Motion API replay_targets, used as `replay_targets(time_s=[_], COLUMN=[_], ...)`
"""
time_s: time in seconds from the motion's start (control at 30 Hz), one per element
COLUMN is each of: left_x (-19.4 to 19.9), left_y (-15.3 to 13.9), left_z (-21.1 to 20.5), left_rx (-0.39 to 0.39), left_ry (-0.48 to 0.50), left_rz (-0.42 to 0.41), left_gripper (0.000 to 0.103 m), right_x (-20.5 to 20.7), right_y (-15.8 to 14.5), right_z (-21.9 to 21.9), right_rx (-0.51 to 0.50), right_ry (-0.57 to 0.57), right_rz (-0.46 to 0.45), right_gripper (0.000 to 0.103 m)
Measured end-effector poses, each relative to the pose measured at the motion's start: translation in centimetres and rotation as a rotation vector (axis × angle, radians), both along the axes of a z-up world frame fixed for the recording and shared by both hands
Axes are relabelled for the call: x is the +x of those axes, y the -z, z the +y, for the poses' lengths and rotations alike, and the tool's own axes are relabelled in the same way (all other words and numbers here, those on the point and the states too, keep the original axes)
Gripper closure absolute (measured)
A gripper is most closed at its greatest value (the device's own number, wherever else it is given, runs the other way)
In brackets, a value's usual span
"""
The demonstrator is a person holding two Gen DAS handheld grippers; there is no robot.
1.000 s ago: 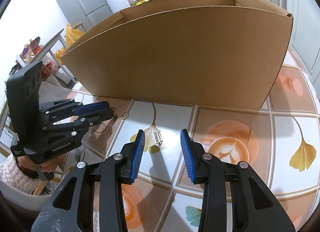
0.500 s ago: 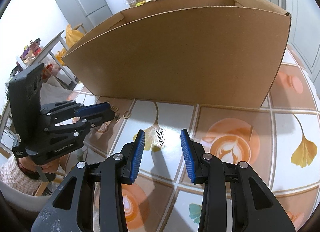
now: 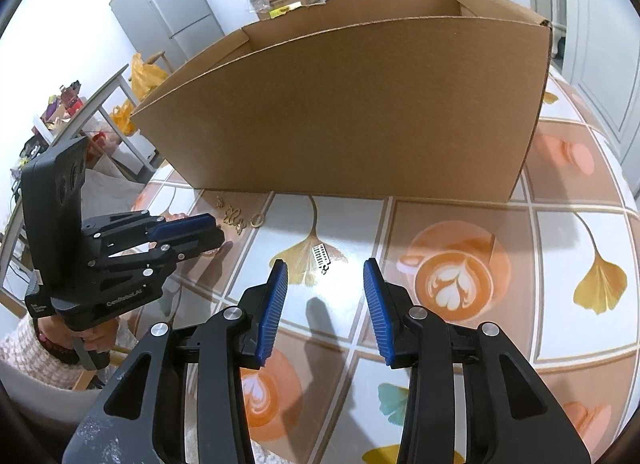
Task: Organize jewelry
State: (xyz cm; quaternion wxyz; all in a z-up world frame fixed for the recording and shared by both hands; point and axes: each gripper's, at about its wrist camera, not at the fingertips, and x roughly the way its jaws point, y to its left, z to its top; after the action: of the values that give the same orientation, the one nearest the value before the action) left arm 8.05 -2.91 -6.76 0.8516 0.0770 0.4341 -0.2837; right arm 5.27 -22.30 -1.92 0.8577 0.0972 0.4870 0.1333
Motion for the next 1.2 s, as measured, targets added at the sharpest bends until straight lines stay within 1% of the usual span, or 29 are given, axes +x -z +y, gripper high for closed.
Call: replay_targets(time_s=[0.2,0.3,0.53,0.73,0.83,0.9,0.97,1.2], left_x=[-0.6,-1.1,-0.8,0.9,1.4,1.5,1.6,1.4], left_y=[0.1,0.1,-0.5,-0.4,-0.2,-0.1,0.3,0.1], left_z=[0.0,0.0,-1.0,-2.1,-2.4,-2.3,-2.5,-3.2], left_rx=[-0.008,-0.032,-0.052,-0.003,0.020,0.028,0.053,0.092], left_ry=[0.010,0.027,0.061,0.082,0.089,0.095,0.099,0.114], left_rz=[0.006,0.018,-0.035,-0.070,-0.072,-0.070,-0.066,-0.089], left_gripper=[0.084,0.084,0.084,0.084,0.084,0.084,0.084,0.085], right_x=[-0.2,-0.2,-0.4,-0.3,-0.2,-0.1,-0.1,-0.1], right_y=[0.0,0.0,0.2,0.6,0.7,0.8,0.8,0.9], right_z=[-0.1,-0.2,0.1,0.3,0.5,0.4,0.3,-0.2], right_rx=[-0.004,-0.005,-0.031,-0.020,-0.021,-0.015,-0.009,0.003], right_ry=[0.001,0.004,0.014,0.007,0.001,0.001,0.001,-0.002], right_rz=[0.007,0.006,-0.005,-0.011,-0.018,-0.021,-0.024,-0.031], right_gripper=[0.065,0.065,0.065,0.065,0.065,0.065,0.065,0.065])
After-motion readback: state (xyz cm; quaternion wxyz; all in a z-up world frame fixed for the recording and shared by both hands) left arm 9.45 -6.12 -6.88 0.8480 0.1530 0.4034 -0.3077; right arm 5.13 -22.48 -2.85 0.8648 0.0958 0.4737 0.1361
